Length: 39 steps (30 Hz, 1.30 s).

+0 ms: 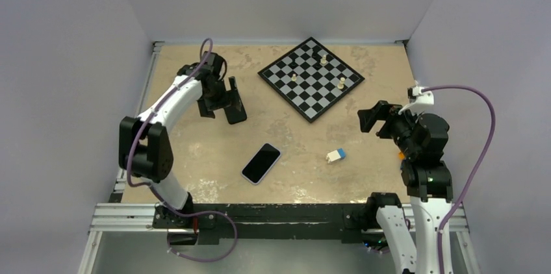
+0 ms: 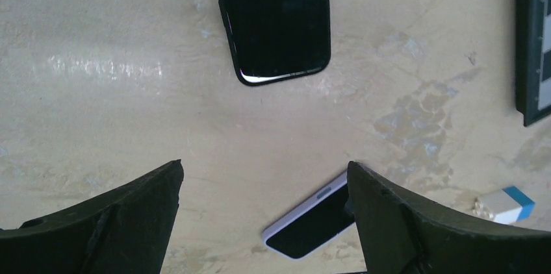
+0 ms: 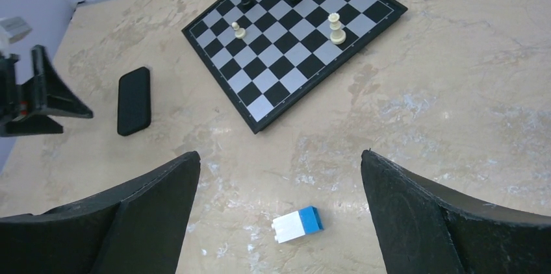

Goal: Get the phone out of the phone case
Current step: Pick up the phone at the center of the board.

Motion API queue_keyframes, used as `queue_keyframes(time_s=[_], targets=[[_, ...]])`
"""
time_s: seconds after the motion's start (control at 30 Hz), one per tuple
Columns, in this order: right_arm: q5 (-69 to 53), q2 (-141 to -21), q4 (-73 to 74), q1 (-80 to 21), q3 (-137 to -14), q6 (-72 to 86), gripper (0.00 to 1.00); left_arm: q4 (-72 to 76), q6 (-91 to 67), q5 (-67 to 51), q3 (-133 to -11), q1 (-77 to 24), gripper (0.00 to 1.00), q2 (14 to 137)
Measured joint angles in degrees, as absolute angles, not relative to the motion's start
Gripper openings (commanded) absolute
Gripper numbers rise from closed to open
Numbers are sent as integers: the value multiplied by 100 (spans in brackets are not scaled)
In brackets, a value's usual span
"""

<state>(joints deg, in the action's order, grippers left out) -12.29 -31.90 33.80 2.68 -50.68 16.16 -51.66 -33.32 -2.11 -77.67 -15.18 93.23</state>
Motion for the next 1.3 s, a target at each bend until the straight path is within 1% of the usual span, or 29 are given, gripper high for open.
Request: queue_keyframes(time_s=[0.1, 0.27, 0.43, 0.8, 0.9, 1.1, 1.3], targets=[[-1334, -3155, 3356, 268, -5046, 1619, 99, -5144, -3345, -106, -8049, -1518, 100, 9959], [-1448, -3133, 3319, 268, -5041, 1619, 99, -5240, -3345, 191, -8578, -1514, 100, 10659], [-1468, -3059, 3304, 268, -5041, 1616, 99, -5437, -3387, 329, -9483, -1459, 100, 11426], [-1525, -3024, 3223, 268, -5041, 1621, 99, -6191, -3929, 386, -10737, -1400, 100, 12575], [-1579, -3022, 3210, 268, -5041, 1623, 99, -6539, -4101, 478, -11104, -1400, 98, 12844], [-1605, -2939, 3194, 268, -5022, 1645, 99, -6794, -4292, 528, -11218, -1402, 96, 13058], [-1614, -2917, 3118, 268, -4982, 1678, 99, -6573, -4237, 331, -10947, -1428, 96, 13063]])
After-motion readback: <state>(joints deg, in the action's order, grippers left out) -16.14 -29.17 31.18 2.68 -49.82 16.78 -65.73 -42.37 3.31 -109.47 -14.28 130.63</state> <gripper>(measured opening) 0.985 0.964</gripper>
